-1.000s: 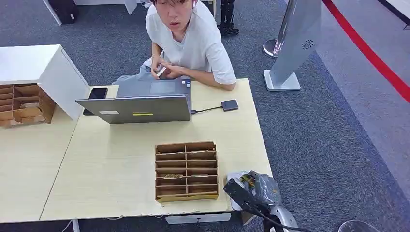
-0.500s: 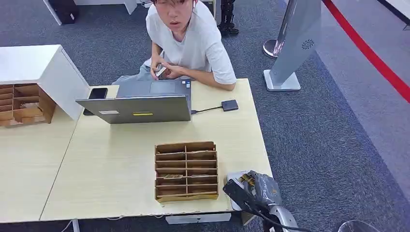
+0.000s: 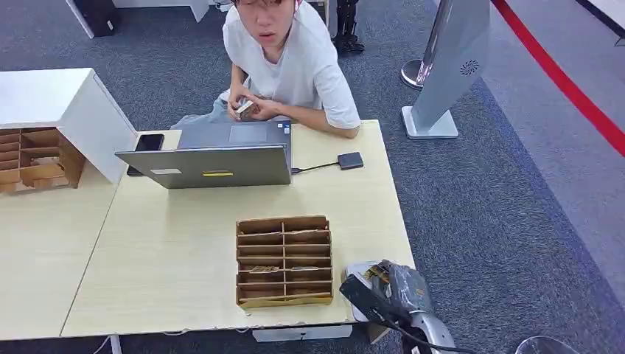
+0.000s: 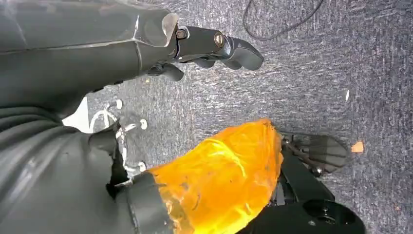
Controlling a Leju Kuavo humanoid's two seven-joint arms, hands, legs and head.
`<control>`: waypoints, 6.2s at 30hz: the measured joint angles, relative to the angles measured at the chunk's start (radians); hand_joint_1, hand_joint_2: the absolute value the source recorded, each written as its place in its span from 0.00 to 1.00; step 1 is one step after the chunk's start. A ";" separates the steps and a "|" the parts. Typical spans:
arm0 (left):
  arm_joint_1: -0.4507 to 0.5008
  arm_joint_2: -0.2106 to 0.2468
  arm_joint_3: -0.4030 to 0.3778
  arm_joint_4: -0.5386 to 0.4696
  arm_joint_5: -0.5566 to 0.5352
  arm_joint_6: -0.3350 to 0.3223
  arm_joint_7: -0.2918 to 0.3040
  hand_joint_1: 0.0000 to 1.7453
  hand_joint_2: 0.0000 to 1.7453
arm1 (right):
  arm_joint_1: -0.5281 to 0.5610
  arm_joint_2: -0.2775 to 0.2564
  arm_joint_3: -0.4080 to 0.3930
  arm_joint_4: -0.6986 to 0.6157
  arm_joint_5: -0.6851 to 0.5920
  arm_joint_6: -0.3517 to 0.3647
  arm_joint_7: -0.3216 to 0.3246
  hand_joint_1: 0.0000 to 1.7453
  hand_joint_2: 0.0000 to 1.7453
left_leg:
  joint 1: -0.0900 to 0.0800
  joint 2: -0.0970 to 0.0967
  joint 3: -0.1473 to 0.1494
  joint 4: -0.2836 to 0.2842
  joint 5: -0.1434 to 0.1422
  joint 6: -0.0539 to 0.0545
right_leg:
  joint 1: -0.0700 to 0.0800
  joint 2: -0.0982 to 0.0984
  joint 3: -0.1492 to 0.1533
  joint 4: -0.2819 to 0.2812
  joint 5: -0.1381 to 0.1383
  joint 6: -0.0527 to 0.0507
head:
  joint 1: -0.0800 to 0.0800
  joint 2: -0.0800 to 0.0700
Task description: Pass the card to the sensor for recognition and then transmit it.
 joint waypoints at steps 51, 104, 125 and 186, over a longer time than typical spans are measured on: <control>0.025 -0.039 0.109 -0.099 -0.051 -0.047 -0.012 0.00 0.00 | 0.067 0.030 -0.016 -0.337 0.042 -0.176 -0.228 1.00 1.00 | 0.000 0.000 0.000 0.000 0.000 0.000 | 0.000 0.000 -0.001 0.000 0.000 0.000 | 0.000 0.000; -0.007 -0.011 0.154 -0.054 -0.138 -0.027 -0.053 0.00 0.00 | -0.156 0.066 0.126 -0.321 0.038 -0.129 -0.272 1.00 1.00 | 0.000 0.000 0.000 0.000 0.000 0.000 | 0.000 0.000 -0.001 0.001 0.000 0.000 | 0.000 0.000; -0.023 0.005 0.146 -0.018 -0.162 -0.018 -0.051 0.00 0.00 | -0.260 0.126 0.171 -0.206 0.142 -0.106 -0.185 0.10 1.00 | 0.000 0.000 -0.001 0.000 0.000 -0.001 | 0.000 0.000 -0.001 0.001 0.000 0.000 | 0.000 0.000; -0.004 -0.014 0.150 -0.024 -0.110 -0.031 -0.045 0.00 0.00 | -0.091 0.074 0.231 -0.359 -0.007 -0.212 -0.365 0.00 0.00 | 0.000 0.000 -0.001 0.000 0.000 -0.001 | 0.000 0.000 -0.001 0.000 0.000 0.000 | 0.000 0.000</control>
